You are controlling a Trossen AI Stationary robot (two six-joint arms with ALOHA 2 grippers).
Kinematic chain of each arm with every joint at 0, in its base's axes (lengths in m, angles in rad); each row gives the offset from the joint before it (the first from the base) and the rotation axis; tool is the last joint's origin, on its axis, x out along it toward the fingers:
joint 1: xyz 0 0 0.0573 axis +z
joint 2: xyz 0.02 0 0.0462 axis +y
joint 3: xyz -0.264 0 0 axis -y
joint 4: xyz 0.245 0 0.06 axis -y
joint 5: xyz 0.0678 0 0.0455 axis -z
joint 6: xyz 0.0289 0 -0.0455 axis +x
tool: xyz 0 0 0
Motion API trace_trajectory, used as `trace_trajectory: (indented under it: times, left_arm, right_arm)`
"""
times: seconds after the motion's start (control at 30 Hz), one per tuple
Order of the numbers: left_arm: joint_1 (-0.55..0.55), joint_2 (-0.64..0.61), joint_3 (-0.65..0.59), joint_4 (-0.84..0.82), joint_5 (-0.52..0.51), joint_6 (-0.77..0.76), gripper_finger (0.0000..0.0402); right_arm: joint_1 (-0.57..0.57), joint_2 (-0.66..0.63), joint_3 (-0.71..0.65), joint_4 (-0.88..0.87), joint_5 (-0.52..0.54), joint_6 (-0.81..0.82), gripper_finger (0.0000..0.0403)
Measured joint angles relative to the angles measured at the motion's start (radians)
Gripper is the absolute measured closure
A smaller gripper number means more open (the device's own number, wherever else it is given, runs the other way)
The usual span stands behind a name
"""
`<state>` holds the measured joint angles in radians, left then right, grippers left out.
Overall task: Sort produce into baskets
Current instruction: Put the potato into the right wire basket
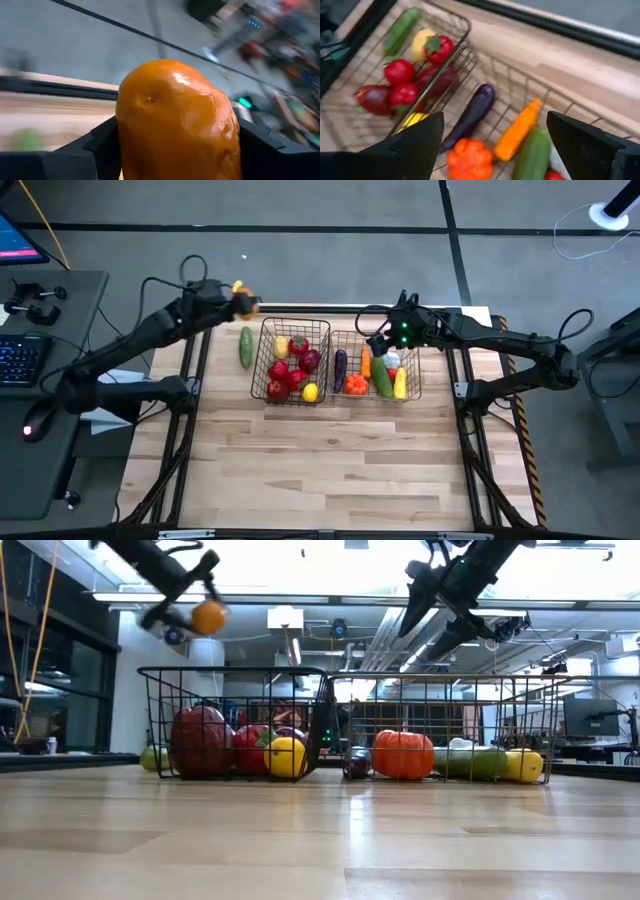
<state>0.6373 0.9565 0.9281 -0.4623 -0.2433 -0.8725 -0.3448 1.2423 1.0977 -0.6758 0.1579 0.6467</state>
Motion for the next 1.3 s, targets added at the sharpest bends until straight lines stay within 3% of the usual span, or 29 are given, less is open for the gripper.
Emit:
trace_trajectory:
  times: [0.2, 0.4, 0.6, 0.8, 1.17, 1.3]
  left_arm:
    - [-0.143, 0.178, 0.0, 0.284, 0.133, 0.04, 0.0129]
    - [-0.257, 0.398, 0.008, 0.615, 0.279, 0.096, 0.0123]
    - [-0.316, 0.6, 0.168, 0.625, 0.398, 0.196, 0.0122]
    - [-0.357, 0.733, 0.333, 0.587, 0.371, 0.334, 0.0121]
    - [-0.335, 0.757, 0.358, 0.587, 0.369, 0.463, 0.0121]
    - [-0.328, 0.757, 0.358, 0.581, 0.382, 0.469, 0.0099]
  right_arm:
    - [-0.042, -0.046, 0.0, 0.027, -0.14, -0.018, 0.0057]
    - [-0.069, -0.123, 0.0, 0.111, -0.16, -0.019, 0.0057]
    - [-0.07, -0.159, 0.0, 0.131, -0.161, -0.023, 0.0057]
    - [-0.07, -0.163, 0.0, 0.13, -0.163, -0.019, 0.0057]
    - [-0.07, -0.163, 0.0, 0.134, -0.147, -0.019, 0.0057]
    - [-0.07, -0.163, 0.0, 0.154, -0.14, -0.019, 0.0057]
